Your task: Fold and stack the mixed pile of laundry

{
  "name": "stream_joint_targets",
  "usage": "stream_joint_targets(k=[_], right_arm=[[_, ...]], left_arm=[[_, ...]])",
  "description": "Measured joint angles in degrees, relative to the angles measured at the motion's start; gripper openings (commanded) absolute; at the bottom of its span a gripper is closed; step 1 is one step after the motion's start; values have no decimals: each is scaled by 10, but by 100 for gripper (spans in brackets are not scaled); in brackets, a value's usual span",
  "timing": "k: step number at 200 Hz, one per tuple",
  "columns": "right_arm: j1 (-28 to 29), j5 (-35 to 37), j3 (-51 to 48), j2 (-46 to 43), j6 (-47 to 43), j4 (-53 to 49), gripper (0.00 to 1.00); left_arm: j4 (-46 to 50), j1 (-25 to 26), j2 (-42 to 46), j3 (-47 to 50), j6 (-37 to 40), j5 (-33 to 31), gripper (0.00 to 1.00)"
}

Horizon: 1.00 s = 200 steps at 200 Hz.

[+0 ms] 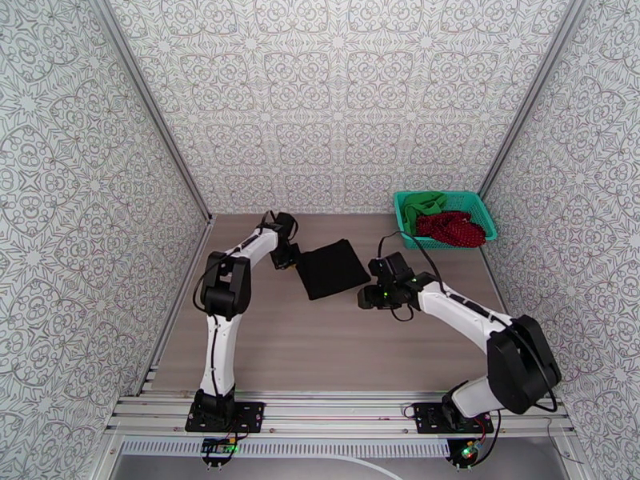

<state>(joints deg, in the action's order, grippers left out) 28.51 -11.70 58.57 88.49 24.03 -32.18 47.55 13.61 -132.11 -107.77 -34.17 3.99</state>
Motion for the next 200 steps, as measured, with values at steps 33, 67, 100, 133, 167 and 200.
stream_joint_targets(k=[33, 67, 100, 133, 167, 200], right_arm=[[-15, 19, 89, 72, -25, -15, 65], [-46, 23, 193, 170, -64, -17, 61], [-60, 19, 271, 272, -90, -24, 56], [-61, 10, 311, 334, -102, -32, 40], [-61, -5, 317, 348, -86, -28, 20], [-60, -28, 317, 357, -57, -10, 10]], left_arm=[[-43, 11, 101, 104, -1, -15, 12], [-57, 44, 259, 207, -13, -24, 48], [-99, 108, 321, 299, -41, -12, 65], [-113, 147, 294, 342, -68, -4, 54], [-133, 144, 222, 320, -77, -7, 31], [-124, 128, 153, 262, -74, -15, 25]])
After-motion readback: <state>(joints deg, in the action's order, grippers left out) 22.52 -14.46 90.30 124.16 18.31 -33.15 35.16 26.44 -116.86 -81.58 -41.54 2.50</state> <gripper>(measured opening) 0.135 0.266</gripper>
